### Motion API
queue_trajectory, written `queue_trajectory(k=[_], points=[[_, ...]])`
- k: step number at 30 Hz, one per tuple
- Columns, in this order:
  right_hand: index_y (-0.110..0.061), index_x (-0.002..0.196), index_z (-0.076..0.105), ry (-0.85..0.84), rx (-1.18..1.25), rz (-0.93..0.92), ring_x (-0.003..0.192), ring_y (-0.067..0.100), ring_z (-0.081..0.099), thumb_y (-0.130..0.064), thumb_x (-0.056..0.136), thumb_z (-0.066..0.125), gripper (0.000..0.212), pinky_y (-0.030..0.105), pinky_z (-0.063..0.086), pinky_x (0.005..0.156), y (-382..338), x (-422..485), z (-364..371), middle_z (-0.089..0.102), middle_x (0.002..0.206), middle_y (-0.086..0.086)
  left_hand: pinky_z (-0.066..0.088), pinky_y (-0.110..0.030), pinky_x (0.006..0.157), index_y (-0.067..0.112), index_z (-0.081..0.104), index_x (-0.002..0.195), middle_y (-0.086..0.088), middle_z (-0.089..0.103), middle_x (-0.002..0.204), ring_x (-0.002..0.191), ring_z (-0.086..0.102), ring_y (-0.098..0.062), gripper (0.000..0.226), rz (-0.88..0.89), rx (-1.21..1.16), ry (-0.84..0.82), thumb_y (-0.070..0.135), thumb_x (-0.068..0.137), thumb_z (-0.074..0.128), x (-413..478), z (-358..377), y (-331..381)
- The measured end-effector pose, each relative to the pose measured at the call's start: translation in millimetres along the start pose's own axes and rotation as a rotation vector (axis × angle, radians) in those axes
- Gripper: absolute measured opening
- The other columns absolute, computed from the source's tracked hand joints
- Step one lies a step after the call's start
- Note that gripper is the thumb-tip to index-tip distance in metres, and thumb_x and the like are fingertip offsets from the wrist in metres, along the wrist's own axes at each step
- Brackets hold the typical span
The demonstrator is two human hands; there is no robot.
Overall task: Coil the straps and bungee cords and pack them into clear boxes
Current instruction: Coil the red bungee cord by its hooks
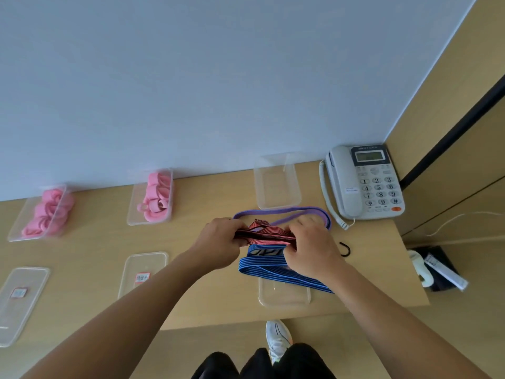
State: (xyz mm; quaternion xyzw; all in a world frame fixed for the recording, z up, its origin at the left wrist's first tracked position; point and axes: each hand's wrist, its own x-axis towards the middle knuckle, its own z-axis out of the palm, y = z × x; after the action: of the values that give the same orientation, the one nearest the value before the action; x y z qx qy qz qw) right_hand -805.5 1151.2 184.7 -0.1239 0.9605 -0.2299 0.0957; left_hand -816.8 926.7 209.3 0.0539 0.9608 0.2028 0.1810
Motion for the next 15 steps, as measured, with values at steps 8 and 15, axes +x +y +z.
queue_trajectory(k=[8,15], points=[[-0.020,0.115,0.069,0.145,0.157,0.053,0.093,0.020,0.058,-0.016,0.081,0.061,0.035,0.032,0.048,0.082,-28.5,-24.6,-56.4,0.057,0.101,-0.001,0.042,-0.023,0.062,0.029,0.068,0.099,0.016,0.064,0.079,0.072,0.057,-0.007,0.019,0.104,-0.336,0.118,0.011,0.093,0.069,-27.8,-38.1,26.8],[-0.019,0.103,0.071,0.335,0.324,0.034,0.090,0.013,0.057,-0.010,0.085,0.063,0.022,0.014,0.039,0.075,-85.8,-59.8,-95.2,0.061,0.096,-0.001,0.038,-0.022,0.053,0.018,0.069,0.116,0.000,0.057,0.083,0.059,0.048,-0.012,0.033,0.231,-0.904,-0.004,0.027,0.087,0.081,-89.5,-82.6,33.2]])
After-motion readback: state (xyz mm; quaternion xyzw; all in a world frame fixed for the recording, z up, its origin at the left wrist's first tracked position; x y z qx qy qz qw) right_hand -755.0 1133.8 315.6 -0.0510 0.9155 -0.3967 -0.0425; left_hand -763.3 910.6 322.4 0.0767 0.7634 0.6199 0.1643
